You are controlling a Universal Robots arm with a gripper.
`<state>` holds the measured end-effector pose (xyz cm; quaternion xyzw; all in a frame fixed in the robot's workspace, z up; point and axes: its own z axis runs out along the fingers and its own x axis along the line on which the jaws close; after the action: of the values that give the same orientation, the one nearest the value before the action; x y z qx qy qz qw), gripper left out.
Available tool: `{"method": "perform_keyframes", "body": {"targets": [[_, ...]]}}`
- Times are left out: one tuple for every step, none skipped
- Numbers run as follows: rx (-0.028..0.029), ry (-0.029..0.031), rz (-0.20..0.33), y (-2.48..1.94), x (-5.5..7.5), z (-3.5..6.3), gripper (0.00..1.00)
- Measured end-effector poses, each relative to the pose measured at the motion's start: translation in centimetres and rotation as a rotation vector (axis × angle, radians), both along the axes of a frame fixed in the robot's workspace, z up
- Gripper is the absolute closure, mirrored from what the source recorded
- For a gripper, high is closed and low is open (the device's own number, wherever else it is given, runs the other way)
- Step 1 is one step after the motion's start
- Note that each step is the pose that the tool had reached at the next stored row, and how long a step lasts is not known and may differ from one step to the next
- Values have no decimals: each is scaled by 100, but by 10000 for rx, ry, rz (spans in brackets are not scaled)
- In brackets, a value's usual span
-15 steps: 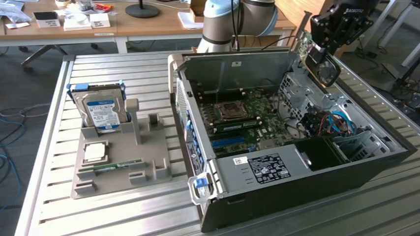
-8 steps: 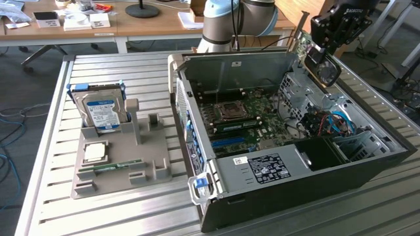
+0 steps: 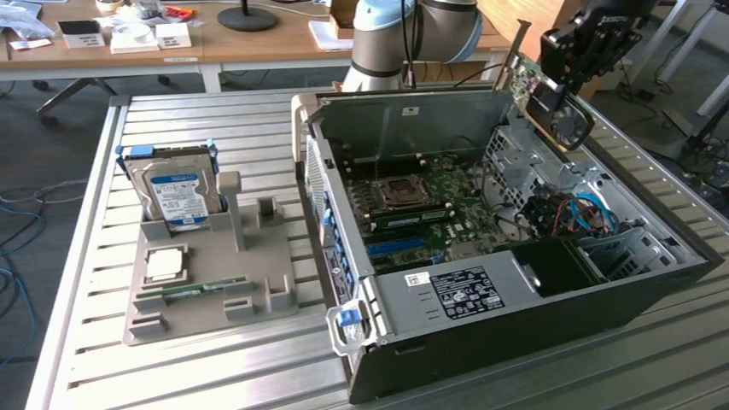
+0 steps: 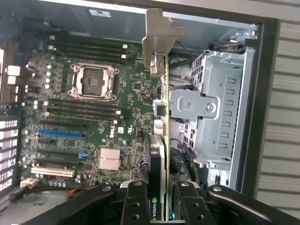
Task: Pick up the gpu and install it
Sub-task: 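Insert the gpu into the slot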
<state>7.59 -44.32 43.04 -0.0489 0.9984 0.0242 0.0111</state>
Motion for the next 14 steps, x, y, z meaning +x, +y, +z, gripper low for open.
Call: {"method": "perform_keyframes", "body": {"targets": [[0, 0, 108, 0, -1, -1, 73], [1, 0, 219, 0, -2, -2, 73], [1, 0, 343, 0, -2, -3, 73], [1, 0, 450, 0, -3, -3, 73], [0, 0, 564, 0, -3, -4, 73], [1, 0, 682, 0, -4, -5, 73], [1, 0, 800, 0, -4, -6, 73], [1, 0, 918, 0, -4, -7, 73], [0, 0, 1046, 0, -4, -7, 73], [0, 0, 1162, 0, -4, -8, 73], [1, 0, 1279, 0, -5, -9, 73], [1, 0, 1395, 0, -5, -9, 73], [0, 0, 1513, 0, -5, -9, 73], [1, 0, 1632, 0, -6, -10, 73]]}}
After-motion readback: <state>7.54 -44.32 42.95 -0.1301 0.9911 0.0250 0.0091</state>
